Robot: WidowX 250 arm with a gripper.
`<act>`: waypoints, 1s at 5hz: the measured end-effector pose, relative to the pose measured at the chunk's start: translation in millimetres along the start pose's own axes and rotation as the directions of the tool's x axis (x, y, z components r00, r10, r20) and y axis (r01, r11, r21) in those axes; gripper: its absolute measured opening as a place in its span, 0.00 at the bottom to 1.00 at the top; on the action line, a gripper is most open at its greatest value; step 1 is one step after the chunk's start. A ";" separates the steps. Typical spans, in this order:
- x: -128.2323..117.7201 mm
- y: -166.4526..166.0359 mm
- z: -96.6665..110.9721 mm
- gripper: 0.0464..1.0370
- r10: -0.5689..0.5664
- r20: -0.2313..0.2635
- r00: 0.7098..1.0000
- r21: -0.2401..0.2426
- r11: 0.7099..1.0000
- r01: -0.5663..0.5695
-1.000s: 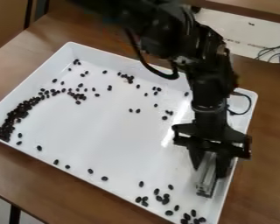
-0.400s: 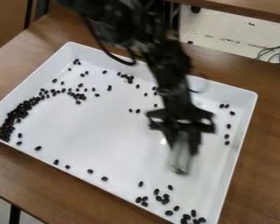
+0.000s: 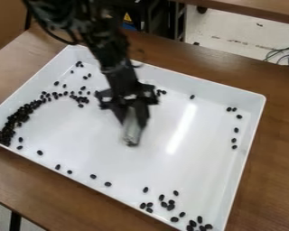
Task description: Sweep into pile
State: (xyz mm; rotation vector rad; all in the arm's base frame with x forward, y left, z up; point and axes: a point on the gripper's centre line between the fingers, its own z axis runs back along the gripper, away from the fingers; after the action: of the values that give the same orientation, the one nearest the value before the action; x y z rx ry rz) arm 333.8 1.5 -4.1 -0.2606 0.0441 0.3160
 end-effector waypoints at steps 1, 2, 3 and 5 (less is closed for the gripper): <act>10.4 37.5 12.7 0.32 0.053 0.018 0.998 0.041 0.998 -0.054; 15.2 65.3 23.1 0.32 0.094 0.025 0.995 0.072 0.993 -0.096; 22.4 86.1 31.6 0.32 0.135 0.043 0.990 0.081 0.987 -0.139; 22.1 82.7 34.3 0.32 0.087 0.026 0.996 0.118 0.989 -0.089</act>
State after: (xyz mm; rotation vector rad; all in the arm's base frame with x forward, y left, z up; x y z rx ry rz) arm 329.0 93.0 6.8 -0.1370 0.0538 0.4023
